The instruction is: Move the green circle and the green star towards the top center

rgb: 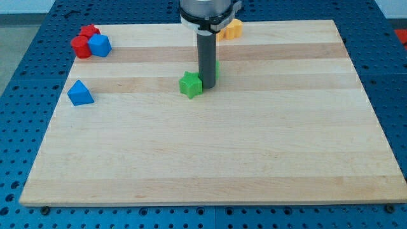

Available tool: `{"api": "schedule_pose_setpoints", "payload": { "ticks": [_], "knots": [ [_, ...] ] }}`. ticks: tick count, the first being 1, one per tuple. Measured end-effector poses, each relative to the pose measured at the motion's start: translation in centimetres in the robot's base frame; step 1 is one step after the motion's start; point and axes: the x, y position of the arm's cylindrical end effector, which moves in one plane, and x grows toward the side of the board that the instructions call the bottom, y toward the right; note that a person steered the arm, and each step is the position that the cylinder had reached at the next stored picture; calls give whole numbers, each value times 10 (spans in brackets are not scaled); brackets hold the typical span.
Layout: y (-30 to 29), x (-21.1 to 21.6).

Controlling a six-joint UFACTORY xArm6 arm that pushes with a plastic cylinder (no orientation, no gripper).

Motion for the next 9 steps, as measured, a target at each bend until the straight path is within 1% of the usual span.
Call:
{"api": "schedule_pose_setpoints", "payload": {
  "ticks": [1,2,4,5,6,7,8,9],
  "knots": [
    [17,39],
    [18,42],
    [-61,44],
    [-87,40],
    [-62,18],
    [-9,-2],
    [26,-13],
    [28,-12]
  ]
}}
